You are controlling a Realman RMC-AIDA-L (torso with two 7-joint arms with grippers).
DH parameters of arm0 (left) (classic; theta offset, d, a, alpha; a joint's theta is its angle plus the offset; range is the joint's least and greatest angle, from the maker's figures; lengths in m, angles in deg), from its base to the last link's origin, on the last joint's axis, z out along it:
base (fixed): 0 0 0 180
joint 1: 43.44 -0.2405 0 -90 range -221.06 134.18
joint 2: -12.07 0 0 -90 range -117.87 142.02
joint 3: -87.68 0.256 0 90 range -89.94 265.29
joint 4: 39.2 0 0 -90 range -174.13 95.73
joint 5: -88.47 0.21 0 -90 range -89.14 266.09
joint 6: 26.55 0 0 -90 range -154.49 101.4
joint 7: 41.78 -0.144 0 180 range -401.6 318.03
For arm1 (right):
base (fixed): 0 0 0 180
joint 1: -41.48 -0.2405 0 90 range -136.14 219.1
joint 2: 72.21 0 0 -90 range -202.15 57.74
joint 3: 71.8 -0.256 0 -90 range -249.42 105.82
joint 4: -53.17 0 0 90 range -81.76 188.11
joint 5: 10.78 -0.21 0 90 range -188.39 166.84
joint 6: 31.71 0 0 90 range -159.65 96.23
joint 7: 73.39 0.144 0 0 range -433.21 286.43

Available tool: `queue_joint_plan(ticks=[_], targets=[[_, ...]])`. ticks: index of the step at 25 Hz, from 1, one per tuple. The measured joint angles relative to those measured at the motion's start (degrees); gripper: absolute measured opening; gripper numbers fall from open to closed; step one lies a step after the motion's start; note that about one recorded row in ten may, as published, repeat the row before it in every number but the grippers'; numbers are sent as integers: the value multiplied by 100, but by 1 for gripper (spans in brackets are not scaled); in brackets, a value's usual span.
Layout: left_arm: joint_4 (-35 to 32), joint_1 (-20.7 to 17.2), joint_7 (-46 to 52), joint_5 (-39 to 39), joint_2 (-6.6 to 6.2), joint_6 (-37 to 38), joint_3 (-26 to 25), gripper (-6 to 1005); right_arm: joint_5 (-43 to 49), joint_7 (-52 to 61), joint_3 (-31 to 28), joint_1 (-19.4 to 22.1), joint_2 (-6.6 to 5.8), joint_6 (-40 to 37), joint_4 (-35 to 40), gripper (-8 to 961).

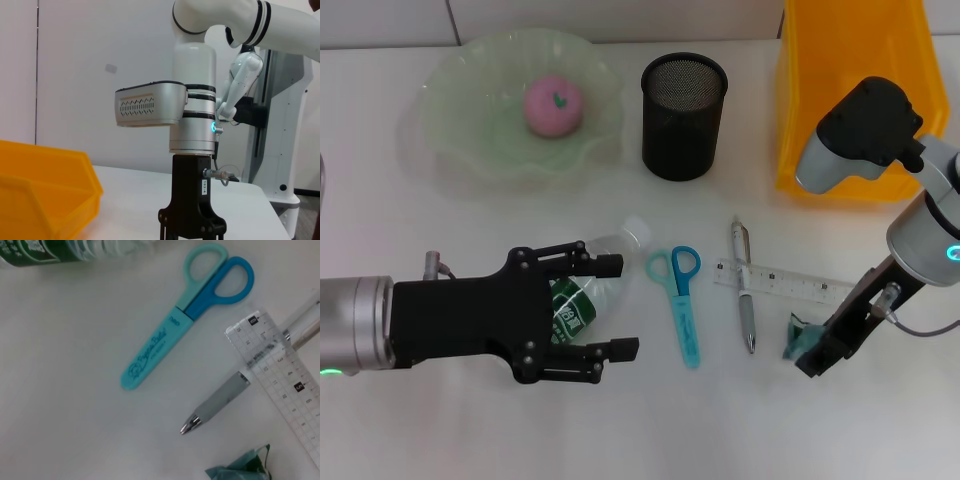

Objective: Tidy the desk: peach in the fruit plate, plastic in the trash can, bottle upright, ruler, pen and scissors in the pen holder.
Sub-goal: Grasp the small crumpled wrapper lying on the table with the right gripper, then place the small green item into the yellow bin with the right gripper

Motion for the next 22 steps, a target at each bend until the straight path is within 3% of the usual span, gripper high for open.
queue_joint_plan(ticks=[14,22], targets=[[6,-30,0,0,0,19,0,827,-11,-22,61,-24,4,176,-129,546],[-1,-30,-3,0,0,27,-4,827,-88,-85,83,-58,9,240,-273,389]])
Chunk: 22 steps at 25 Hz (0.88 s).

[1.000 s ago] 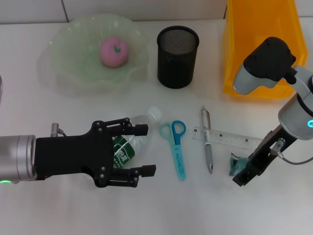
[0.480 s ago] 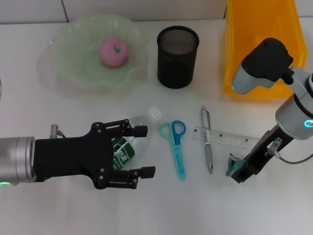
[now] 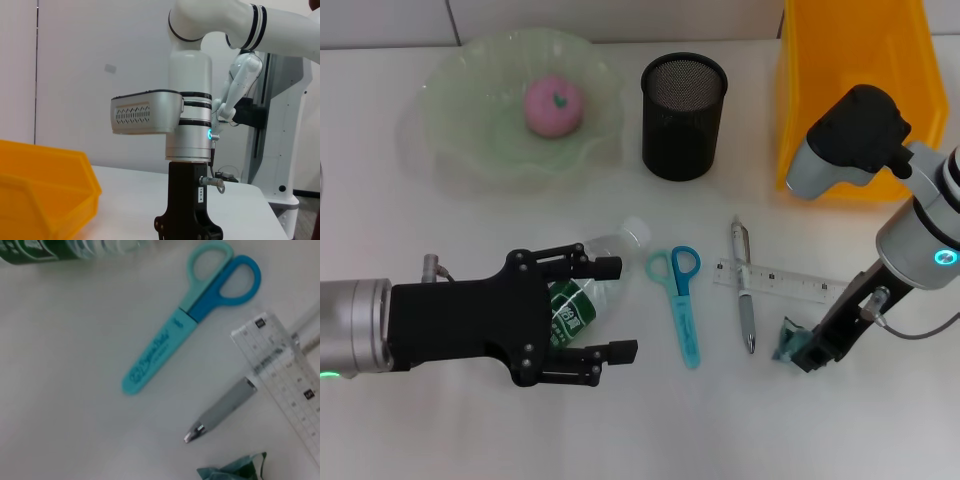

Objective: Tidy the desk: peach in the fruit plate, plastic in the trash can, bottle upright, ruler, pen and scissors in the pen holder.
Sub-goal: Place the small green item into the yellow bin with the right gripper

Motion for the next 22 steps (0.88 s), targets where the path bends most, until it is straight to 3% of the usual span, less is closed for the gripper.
queue_joint_plan(ticks=[3,7,9,10,11,12,14,17,22], targets=[[-31,0,16,0,0,28,-14,827,-225,-5,-43,96,-8,-84,346,309],[-36,0,43,0,0,53,-23,827,-311,-5,-453,249,-12,-367,1014,296],[-38,1,45,0,-5,68,-37,827,-333,-5,-1236,296,-18,-518,1589,289],[-38,1,45,0,-5,68,-37,827,-333,-5,-1236,296,-18,-518,1589,288],[-37,0,35,0,-6,70,-39,827,-333,-72,-1876,281,-30,-462,1866,288],[-37,0,35,0,-6,70,-39,827,-333,-72,-1876,281,-30,-462,1866,287],[-38,3,21,0,-1,71,-41,827,-319,-305,-2805,195,-50,-77,2049,286],[-37,7,21,0,2,71,-41,826,-247,-492,-3140,138,-109,593,1860,284],[-37,20,40,0,1,70,-40,826,42,-594,-3132,-68,-181,1383,1185,281]])
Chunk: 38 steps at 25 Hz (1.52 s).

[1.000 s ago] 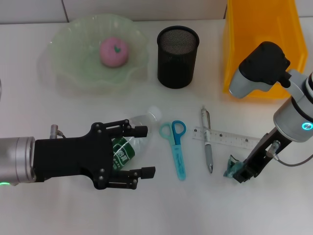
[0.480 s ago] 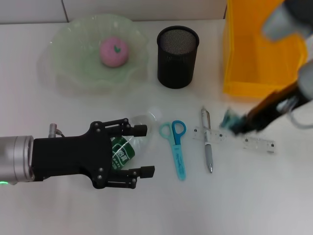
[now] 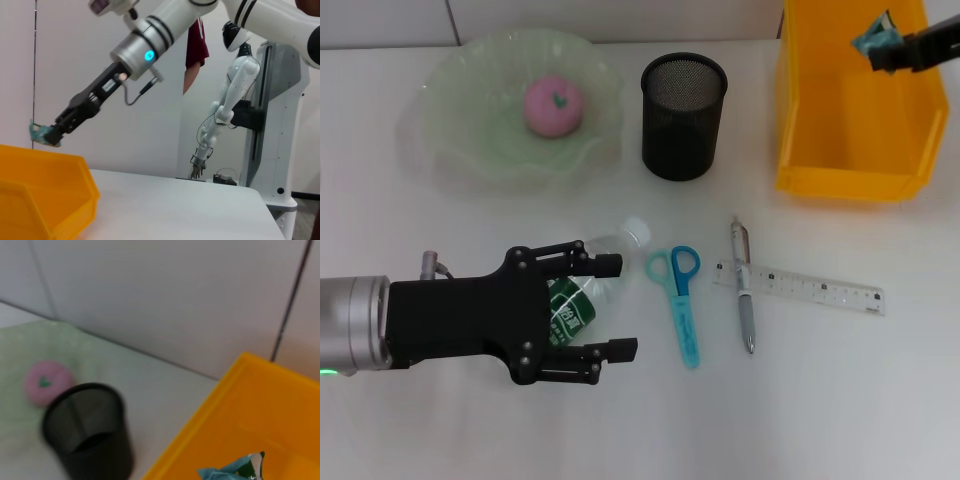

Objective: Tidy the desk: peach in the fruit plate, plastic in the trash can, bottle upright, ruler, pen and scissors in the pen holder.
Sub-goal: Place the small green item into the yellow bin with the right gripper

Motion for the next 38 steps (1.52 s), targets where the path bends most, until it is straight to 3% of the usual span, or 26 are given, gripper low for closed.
queue_joint_plan(ticks=[2,5,10,12,16,25,27,32,36,38], targets=[[0,6,5,0,-1,-1,0,826,105,-113,18,-165,-10,451,-591,280],[0,6,6,1,-1,-2,0,826,150,-222,24,-267,-8,631,-891,279],[0,-6,7,0,-1,-2,0,826,760,-210,32,-630,79,788,-1474,341],[0,-12,8,0,0,-2,1,826,847,-197,32,-687,102,780,-1539,416],[0,-19,12,1,-1,-1,1,826,871,-190,30,-695,115,739,-1495,566],[1,-20,13,1,-1,29,17,826,907,206,22,-517,127,115,-622,736],[9,-13,13,1,-1,34,22,826,568,106,-133,-438,96,38,-526,774],[17,12,12,1,-1,35,21,826,343,-168,-265,-400,-2,-4,-562,835],[12,14,11,1,-1,35,21,825,184,-303,-248,-318,7,177,-456,833],[9,25,13,1,-1,35,20,825,468,-200,-180,-323,75,191,-357,832]])
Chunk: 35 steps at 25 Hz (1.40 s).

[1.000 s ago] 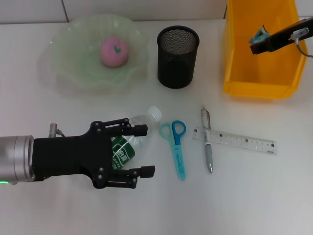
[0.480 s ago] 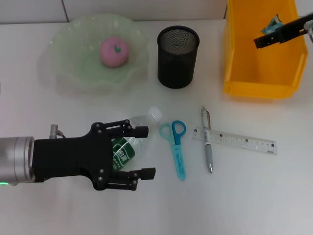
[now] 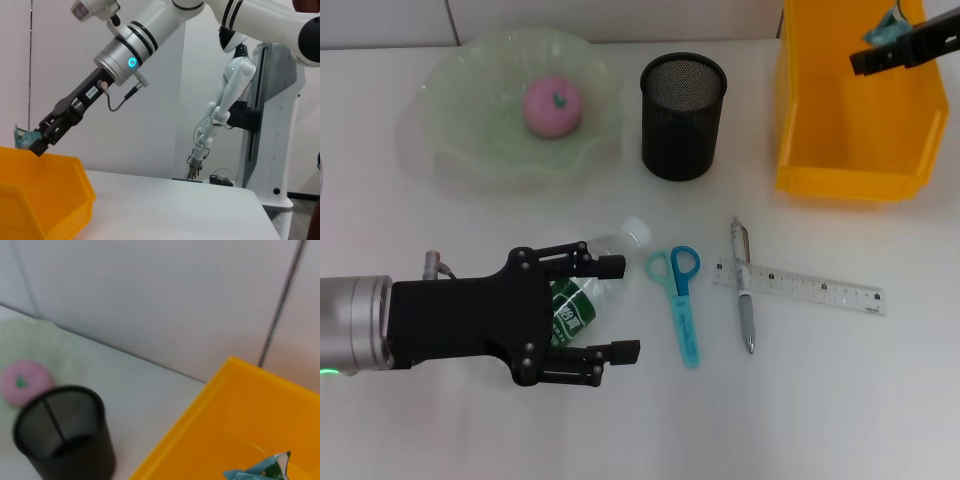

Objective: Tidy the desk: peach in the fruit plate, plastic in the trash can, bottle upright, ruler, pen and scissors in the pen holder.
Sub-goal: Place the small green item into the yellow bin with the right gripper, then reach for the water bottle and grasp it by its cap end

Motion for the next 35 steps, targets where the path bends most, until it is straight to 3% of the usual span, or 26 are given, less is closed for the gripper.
queue_joint_plan(ticks=[13,16,20,28,30,32,35], targets=[[1,-9,8,0,9,10,15,825,126,176,198,-43,31,-19,174,831],[2,-14,8,0,9,15,11,825,-263,0,-12,10,19,-54,182,831],[-3,-28,8,0,4,23,4,825,-256,-65,137,146,27,91,281,831],[-3,-4,16,0,0,32,-7,825,-611,-63,-88,50,-147,-258,60,832],[-4,5,16,0,0,36,-11,825,-598,-58,-102,71,-139,-245,140,832],[-6,8,16,0,0,46,-20,825,-625,-104,-127,161,-47,-327,428,832],[-8,0,17,-3,0,52,-31,825,-1238,-350,-176,374,8,-684,747,832]])
